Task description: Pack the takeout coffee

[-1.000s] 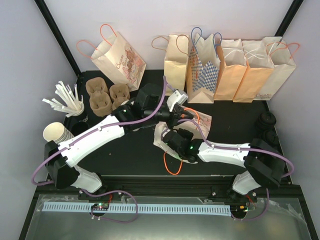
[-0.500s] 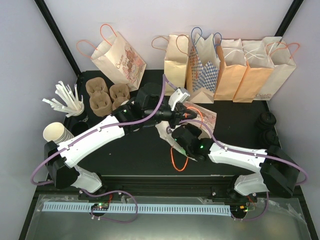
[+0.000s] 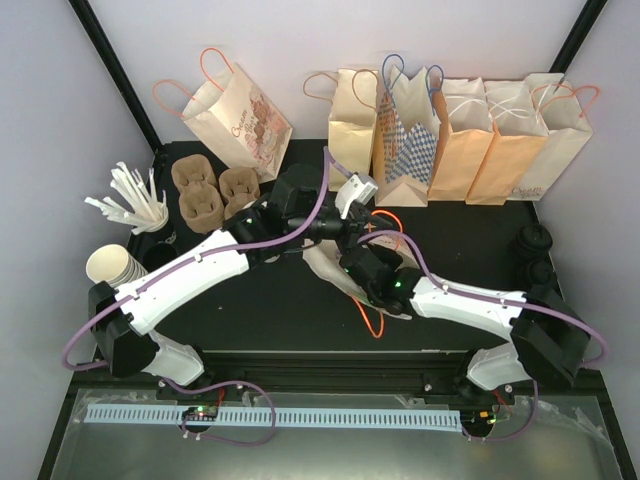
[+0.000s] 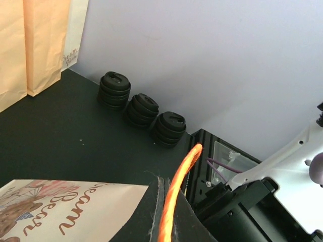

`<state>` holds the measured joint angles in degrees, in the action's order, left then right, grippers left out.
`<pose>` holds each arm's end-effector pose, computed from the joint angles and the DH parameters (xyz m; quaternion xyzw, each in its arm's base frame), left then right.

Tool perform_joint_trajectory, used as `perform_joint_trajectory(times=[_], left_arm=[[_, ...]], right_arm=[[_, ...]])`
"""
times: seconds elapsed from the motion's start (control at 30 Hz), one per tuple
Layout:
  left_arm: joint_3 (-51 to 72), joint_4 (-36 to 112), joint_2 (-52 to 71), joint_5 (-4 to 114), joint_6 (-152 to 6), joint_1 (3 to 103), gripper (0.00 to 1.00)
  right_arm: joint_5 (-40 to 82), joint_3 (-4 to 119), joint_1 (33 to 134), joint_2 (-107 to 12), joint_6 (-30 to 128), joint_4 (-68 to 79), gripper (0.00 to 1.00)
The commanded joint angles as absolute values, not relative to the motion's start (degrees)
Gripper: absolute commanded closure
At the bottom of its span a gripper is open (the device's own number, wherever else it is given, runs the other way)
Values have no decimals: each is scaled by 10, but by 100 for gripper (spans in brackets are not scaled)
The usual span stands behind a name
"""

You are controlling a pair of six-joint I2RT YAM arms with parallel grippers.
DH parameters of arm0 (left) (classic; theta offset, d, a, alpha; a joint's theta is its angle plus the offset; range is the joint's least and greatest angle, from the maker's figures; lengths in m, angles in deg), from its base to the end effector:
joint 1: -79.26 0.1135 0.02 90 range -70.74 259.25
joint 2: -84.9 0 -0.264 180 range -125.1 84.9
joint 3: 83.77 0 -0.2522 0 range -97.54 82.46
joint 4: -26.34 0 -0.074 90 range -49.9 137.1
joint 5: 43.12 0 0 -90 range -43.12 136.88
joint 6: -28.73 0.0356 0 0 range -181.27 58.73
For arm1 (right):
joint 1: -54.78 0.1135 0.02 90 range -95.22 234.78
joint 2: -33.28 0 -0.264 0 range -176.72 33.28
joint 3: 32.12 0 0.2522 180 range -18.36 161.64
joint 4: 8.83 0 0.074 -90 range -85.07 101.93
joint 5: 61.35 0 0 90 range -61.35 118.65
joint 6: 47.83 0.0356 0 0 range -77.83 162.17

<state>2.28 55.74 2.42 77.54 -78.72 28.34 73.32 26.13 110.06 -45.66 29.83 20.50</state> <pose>0.1953 -0.2693 0.3932 0.3735 0.7021 -0.4956 0.3492 0.1738 0.2069 0.2074 -0.3757 0.7945 -0.2166 0.4250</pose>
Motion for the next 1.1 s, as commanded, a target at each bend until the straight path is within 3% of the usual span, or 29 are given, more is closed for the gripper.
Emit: perform_joint_trajectory(times=[0.0, 0.33, 0.6, 1.07], left_arm=[[19, 542, 39, 809, -807, 273, 98], [22, 528, 12, 811, -794, 275, 98], [-9, 536, -11, 825, -797, 275, 98], [-36, 554, -32, 829, -771, 278, 98]], right_arm=[[691, 295, 1097, -508, 245, 218, 99], [579, 241, 1140, -474, 109, 172, 99], [601, 248, 1170, -518, 64, 208, 99], [617, 176, 1225, -448, -17, 68, 99]])
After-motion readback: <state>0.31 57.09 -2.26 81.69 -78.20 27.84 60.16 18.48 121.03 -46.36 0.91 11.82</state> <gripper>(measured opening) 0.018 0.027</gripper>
